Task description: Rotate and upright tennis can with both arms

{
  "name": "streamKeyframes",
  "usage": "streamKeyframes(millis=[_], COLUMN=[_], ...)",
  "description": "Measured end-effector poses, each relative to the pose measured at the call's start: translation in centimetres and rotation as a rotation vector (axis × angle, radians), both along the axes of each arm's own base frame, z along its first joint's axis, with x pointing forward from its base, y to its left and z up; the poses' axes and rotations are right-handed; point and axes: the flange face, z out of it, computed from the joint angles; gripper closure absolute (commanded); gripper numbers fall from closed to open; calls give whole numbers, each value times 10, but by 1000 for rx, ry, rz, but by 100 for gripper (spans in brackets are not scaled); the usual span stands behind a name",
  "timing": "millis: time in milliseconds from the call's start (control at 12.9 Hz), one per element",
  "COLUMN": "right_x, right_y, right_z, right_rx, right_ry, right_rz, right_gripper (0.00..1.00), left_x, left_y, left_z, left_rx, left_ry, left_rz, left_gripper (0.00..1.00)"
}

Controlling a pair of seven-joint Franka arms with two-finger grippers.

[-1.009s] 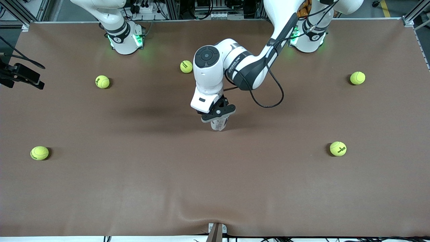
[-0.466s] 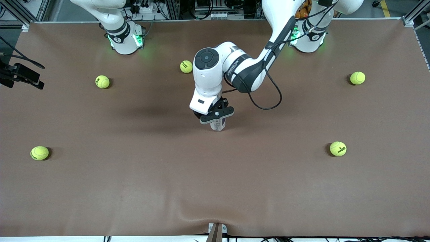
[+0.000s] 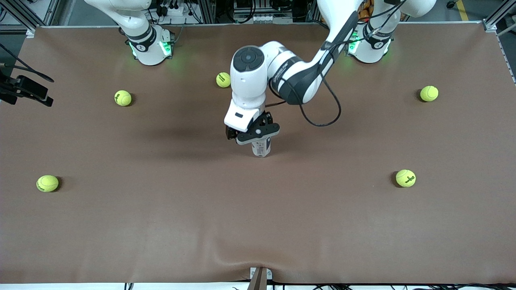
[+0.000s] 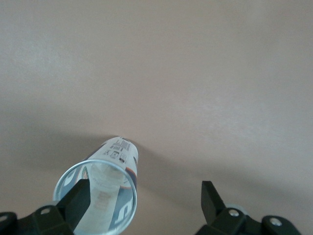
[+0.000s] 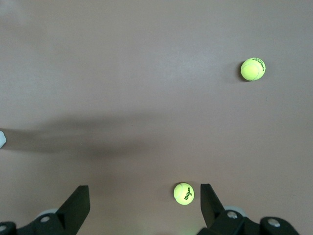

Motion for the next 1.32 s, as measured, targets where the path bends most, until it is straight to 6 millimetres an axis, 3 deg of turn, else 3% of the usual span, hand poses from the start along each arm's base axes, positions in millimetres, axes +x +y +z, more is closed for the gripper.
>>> streamKeyframes(millis=[155, 311, 543, 699, 1087, 1320], right_x=[0, 0, -1, -1, -1, -1], right_y=[-2, -2, -2, -2, -2, -2], right_z=[0, 0, 0, 0, -1, -2], right_rx=[0, 0, 0, 0, -1, -1], right_ry=[1, 1, 0, 0, 2, 5], right_rz=[-3, -4, -4, -4, -20, -26], right_gripper=[0, 0, 0, 0, 0, 0], left_x=[-1, 11, 65, 98, 140, 163], left_y=[8, 30, 102, 153, 238, 316], left_z=[28, 51, 81, 89, 86, 97], left_rx=[-8, 1, 9, 24, 72, 111], left_ry=[-9, -13, -40, -40, 1, 31], left_rz=[8, 31, 30, 48, 79, 36], left_gripper=[0, 0, 0, 0, 0, 0])
